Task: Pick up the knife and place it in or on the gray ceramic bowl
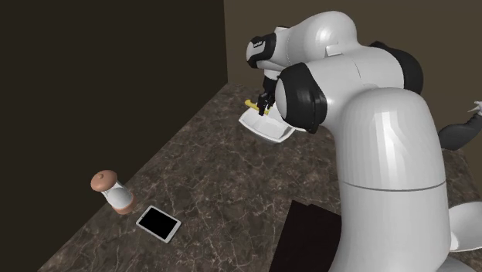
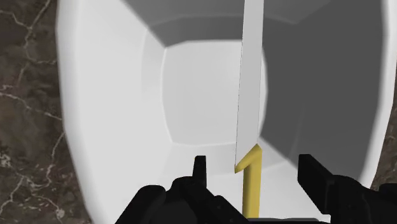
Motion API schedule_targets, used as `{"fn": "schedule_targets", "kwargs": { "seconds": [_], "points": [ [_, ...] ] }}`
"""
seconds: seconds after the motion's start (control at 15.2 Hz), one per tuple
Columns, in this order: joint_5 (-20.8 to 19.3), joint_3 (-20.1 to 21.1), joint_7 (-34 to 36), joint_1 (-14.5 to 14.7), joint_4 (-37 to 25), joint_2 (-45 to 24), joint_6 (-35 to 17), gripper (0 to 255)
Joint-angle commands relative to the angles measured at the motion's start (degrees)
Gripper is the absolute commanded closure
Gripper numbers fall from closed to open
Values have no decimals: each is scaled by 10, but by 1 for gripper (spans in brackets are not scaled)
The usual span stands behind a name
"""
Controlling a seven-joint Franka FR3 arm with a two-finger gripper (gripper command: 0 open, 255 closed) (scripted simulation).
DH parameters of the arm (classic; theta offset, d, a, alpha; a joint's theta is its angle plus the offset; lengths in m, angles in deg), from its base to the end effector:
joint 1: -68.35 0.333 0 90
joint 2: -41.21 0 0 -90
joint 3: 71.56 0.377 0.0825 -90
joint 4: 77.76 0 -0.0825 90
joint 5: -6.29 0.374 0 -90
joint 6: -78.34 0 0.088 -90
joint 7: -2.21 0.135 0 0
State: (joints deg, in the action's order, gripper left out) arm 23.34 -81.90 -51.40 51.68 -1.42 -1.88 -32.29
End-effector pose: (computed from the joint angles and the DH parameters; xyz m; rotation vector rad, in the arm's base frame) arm 0.6961 -0.2873 0.2998 -2.8886 -0.5534 0.0191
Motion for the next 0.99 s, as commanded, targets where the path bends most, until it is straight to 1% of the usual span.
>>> {"fn": "schedule_targets", "kwargs": {
  "seconds": [0.0, 0.2, 0.46, 0.92],
  "points": [
    [0, 0, 0, 0, 0, 0, 0, 0],
    [0, 0, 0, 0, 0, 0, 0, 0],
    [-7, -5, 6, -9, -50, 13, 64, 0],
    [-7, -5, 6, -9, -50, 13, 64, 0]
  ]
}}
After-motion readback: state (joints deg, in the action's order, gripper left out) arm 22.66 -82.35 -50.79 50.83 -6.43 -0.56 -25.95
